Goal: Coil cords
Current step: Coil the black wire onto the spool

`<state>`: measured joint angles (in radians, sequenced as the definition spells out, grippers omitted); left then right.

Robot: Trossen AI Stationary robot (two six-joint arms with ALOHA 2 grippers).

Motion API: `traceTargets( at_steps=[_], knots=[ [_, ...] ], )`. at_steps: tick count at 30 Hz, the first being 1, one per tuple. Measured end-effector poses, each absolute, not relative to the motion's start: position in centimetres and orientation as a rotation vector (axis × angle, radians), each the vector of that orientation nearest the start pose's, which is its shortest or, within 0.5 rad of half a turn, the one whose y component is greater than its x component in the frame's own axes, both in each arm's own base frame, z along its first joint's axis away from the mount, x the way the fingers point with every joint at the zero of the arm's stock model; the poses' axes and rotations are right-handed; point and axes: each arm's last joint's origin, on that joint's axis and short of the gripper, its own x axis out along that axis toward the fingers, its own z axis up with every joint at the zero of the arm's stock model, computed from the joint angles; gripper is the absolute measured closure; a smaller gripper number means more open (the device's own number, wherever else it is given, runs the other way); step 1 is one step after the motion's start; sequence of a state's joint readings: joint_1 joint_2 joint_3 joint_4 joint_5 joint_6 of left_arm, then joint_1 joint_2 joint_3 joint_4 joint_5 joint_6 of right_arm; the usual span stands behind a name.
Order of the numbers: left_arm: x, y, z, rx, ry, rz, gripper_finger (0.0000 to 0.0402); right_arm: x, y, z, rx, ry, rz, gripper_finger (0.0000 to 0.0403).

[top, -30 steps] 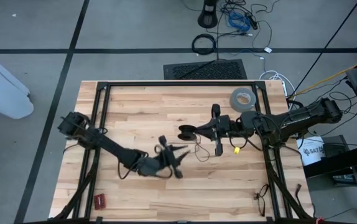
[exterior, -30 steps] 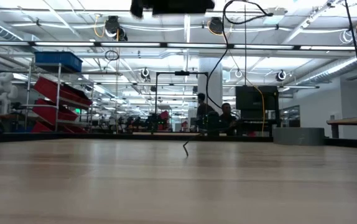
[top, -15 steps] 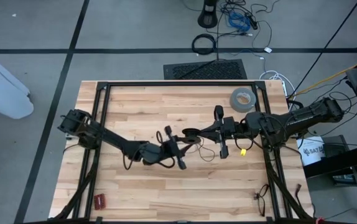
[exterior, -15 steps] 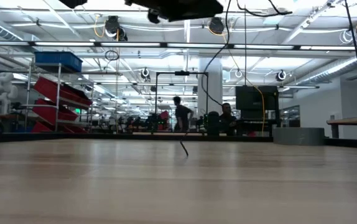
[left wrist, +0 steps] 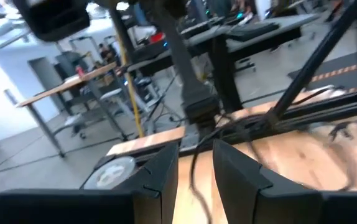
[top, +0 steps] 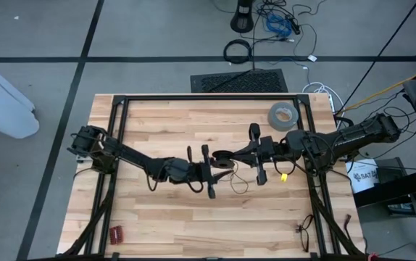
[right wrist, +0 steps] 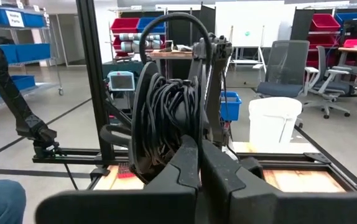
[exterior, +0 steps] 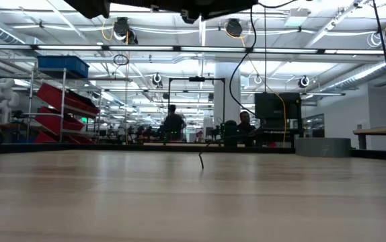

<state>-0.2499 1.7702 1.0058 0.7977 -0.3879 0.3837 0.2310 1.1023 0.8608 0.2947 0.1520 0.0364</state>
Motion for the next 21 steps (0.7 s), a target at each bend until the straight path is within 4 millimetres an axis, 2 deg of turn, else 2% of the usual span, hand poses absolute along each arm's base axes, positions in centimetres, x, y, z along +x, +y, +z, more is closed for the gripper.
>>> traceTargets(
  at_steps=[7, 12, 21],
  knots=[
    [37.65, -8.38, 24.03, 0.466, -0.017, 0.112, 0.0294, 24.36, 5.28, 34.38, 0.045, -0.051, 0.080, 0.0403],
    [37.62, -8.61, 24.32, 0.450, -0.057, 0.071, 0.0301, 24.36, 5.28, 34.39, 0.043, -0.051, 0.080, 0.0403],
    [37.60, -8.80, 24.18, 0.392, -0.046, 0.057, 0.0394, 24.36, 5.28, 34.39, 0.043, -0.051, 0.080, 0.0403]
  ],
)
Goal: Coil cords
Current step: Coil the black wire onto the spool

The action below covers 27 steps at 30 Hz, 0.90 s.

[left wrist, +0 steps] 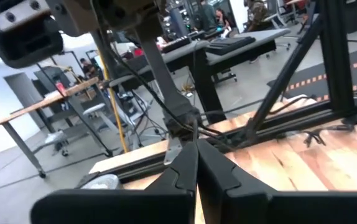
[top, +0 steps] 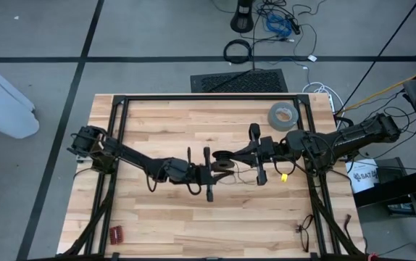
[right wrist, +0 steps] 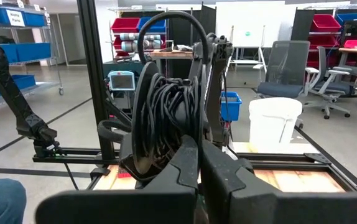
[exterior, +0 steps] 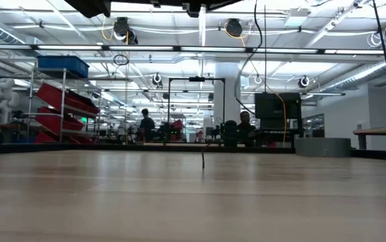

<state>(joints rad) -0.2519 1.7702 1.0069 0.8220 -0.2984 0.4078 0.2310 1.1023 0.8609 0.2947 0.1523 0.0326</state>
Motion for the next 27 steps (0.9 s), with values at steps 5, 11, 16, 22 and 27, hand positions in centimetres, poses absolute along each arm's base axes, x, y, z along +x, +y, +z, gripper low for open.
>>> traceTargets(
  at_steps=[5, 11, 16, 22, 27],
  knots=[
    [37.4, -9.5, 24.1, 0.386, -0.047, 0.037, 0.0393, 24.4, 5.3, 34.4, 0.043, -0.051, 0.080, 0.0403],
    [37.1, -10.6, 23.9, 0.390, -0.021, 0.055, 0.0379, 24.3, 5.3, 34.5, 0.043, -0.054, 0.080, 0.0403],
    [36.8, -11.3, 23.3, 0.412, 0.053, 0.109, 0.0319, 24.3, 5.3, 34.5, 0.044, -0.055, 0.080, 0.0403],
    [36.6, -11.5, 23.2, 0.415, 0.075, 0.186, 0.0266, 24.3, 5.3, 34.5, 0.044, -0.055, 0.080, 0.0403],
    [36.6, -11.4, 23.0, 0.425, 0.099, 0.192, 0.0262, 24.3, 5.3, 34.5, 0.044, -0.055, 0.080, 0.0403]
  ],
)
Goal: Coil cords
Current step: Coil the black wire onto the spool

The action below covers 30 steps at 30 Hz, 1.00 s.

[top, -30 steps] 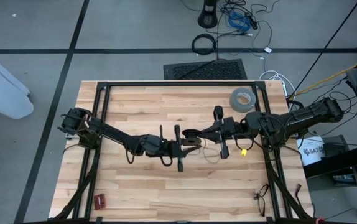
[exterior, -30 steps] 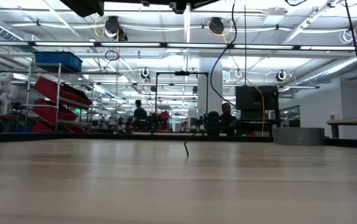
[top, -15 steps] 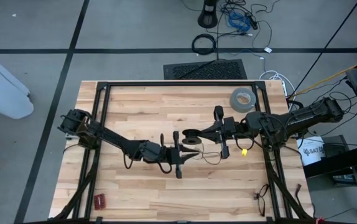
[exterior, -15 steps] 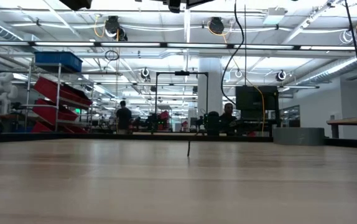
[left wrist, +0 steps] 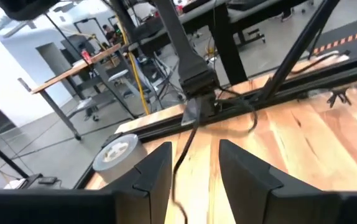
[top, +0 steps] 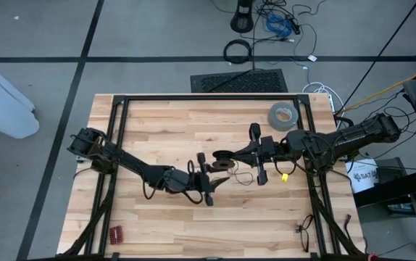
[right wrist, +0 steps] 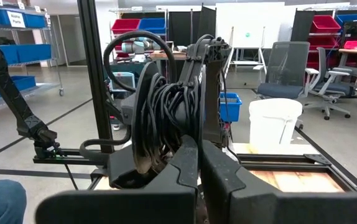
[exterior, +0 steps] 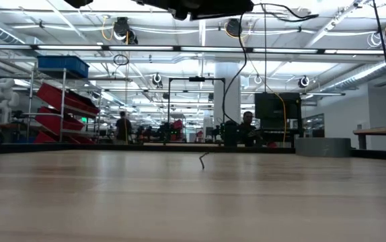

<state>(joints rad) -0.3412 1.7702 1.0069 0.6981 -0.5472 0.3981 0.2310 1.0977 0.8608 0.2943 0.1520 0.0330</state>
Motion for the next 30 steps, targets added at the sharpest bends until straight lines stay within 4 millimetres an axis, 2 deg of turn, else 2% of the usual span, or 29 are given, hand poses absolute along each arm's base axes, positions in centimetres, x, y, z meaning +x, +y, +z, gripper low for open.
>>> traceTargets(
  at_steps=[12, 26, 30],
  knots=[
    [36.8, -10.4, 23.0, 0.427, 0.116, 0.256, 0.0262, 24.3, 5.2, 34.5, 0.044, -0.055, 0.080, 0.0403],
    [37.6, -9.8, 21.9, 0.432, 0.121, 0.170, 0.0264, 24.3, 5.2, 34.5, 0.044, -0.054, 0.080, 0.0403],
    [37.6, -9.7, 21.9, 0.432, 0.122, 0.172, 0.0287, 24.3, 5.2, 34.5, 0.044, -0.054, 0.080, 0.0403]
  ],
)
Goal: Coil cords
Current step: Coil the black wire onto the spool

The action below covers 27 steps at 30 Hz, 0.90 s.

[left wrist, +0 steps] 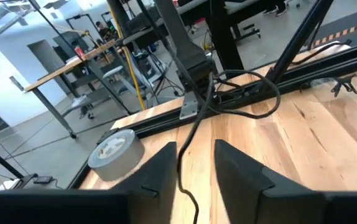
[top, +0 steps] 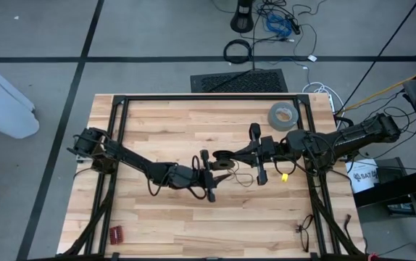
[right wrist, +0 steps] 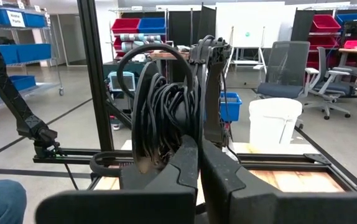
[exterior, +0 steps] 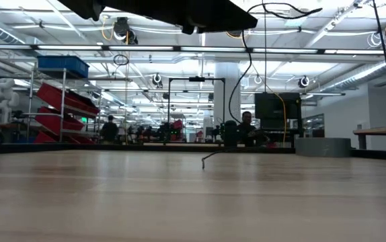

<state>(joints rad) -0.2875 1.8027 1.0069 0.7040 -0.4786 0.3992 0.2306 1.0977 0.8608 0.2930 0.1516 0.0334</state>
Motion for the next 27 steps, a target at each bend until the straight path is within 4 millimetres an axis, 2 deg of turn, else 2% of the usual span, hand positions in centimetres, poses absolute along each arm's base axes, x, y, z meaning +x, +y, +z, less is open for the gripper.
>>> traceTargets(
  at_steps=[7, 12, 19, 23, 27],
  knots=[
    [37.6, -9.9, 22.0, 0.428, 0.109, 0.170, 0.0391, 24.3, 5.2, 34.4, 0.043, -0.049, 0.073, 0.0403],
    [37.1, -11.5, 22.3, 0.478, 0.095, 0.154, 0.0395, 24.3, 5.2, 34.4, 0.041, -0.049, 0.070, 0.0403],
    [35.9, -16.1, 24.2, 0.594, 0.056, 0.174, 0.0399, 24.3, 5.1, 34.3, 0.024, -0.035, 0.034, 0.0403],
    [34.8, -18.5, 26.5, 0.651, 0.038, 0.251, 0.0399, 24.3, 4.9, 34.1, 0.018, -0.017, 0.013, 0.0403],
    [32.6, -20.1, 29.2, 0.566, -0.004, 0.258, 0.0400, 24.4, 4.7, 34.1, 0.017, -0.021, 0.003, 0.0403]
  ],
)
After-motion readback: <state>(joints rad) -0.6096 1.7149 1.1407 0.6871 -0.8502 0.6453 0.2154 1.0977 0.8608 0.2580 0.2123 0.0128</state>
